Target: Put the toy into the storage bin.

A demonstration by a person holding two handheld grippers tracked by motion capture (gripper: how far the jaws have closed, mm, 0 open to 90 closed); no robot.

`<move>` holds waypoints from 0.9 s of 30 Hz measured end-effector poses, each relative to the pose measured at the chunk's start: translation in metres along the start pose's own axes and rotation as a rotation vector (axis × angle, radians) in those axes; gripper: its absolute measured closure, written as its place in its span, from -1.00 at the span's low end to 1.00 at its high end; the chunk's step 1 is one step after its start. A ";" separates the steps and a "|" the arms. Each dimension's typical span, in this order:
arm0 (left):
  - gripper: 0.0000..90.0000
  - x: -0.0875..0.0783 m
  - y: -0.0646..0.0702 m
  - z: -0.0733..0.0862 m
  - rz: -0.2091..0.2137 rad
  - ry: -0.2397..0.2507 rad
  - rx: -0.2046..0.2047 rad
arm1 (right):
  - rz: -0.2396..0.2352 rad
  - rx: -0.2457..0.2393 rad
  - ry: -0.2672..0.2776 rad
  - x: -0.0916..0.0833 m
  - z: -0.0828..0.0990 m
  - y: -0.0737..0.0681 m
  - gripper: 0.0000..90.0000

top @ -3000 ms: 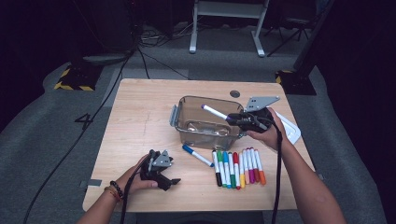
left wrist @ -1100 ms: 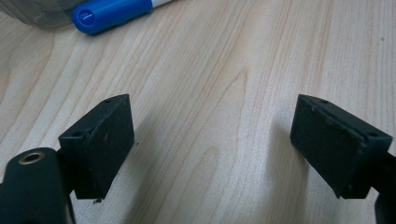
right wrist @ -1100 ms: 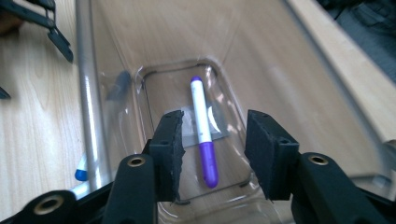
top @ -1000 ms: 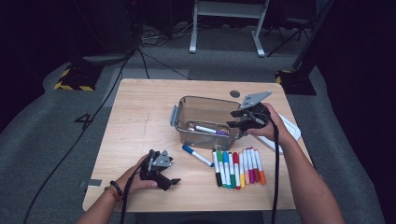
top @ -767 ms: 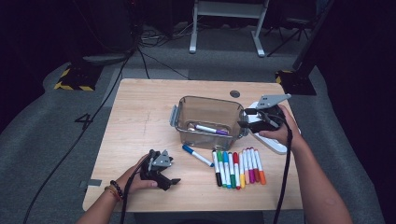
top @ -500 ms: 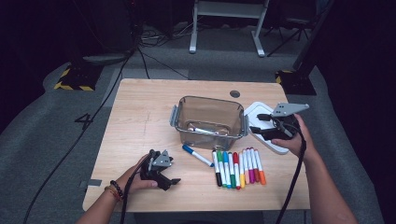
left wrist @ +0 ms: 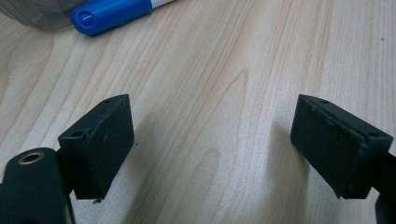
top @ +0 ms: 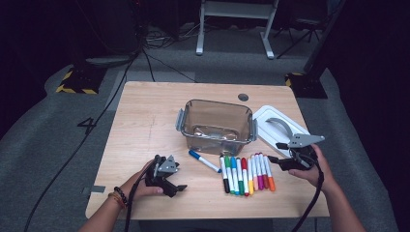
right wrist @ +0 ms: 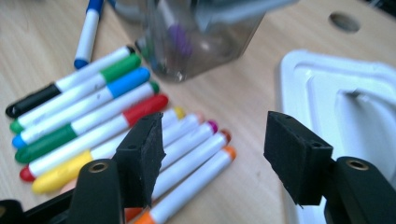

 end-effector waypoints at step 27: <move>-0.69 0.000 0.000 0.000 -0.001 0.000 -0.002 | -0.063 0.117 -0.081 0.017 0.066 -0.033 -0.17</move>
Point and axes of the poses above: each handheld gripper's, and its own axes: x roughly forward along the jaws, z roughly out of its underside, y roughly to its right, the point moved 9 cm from there along x, roughly forward along the jaws, and after that the axes turned 10 degrees about -x, right-handed, at the moved point
